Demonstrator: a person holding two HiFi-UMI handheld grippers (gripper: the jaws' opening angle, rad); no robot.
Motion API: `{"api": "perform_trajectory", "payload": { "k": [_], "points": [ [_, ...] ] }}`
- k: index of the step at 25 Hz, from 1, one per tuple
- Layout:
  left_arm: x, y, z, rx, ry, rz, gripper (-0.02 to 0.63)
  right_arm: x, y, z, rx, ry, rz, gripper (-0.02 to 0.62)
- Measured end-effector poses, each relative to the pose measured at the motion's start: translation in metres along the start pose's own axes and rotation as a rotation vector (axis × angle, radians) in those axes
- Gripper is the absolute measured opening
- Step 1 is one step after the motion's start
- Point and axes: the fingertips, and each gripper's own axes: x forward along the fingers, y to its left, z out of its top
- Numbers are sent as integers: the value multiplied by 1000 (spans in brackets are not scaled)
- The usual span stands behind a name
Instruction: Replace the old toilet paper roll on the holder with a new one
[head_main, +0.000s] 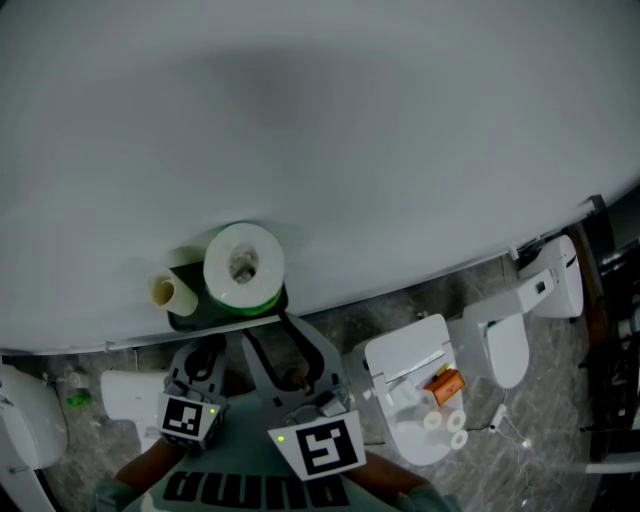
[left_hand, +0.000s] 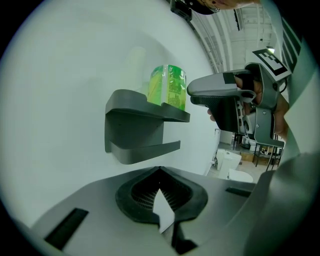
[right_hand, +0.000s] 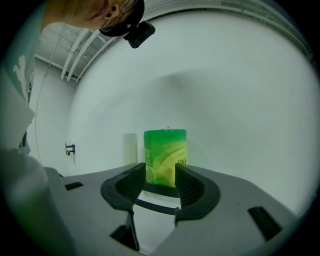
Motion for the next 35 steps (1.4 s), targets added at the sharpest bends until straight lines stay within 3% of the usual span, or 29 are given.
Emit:
{"api": "perform_trajectory", "payload": {
  "k": [5, 7, 23, 35],
  "points": [
    [-6, 1, 19, -27, -36, 8, 3, 2, -3, -1, 1, 5, 6, 164],
    [-9, 0, 26, -40, -43, 3, 3, 3, -4, 0, 0, 7, 13, 212],
    [-34, 11, 58, -68, -79, 42, 3, 31, -7, 7, -16, 16, 81, 363],
    [-43, 27, 62, -65, -87, 116, 3, 53, -6, 17, -13, -18, 98, 390]
  ]
}}
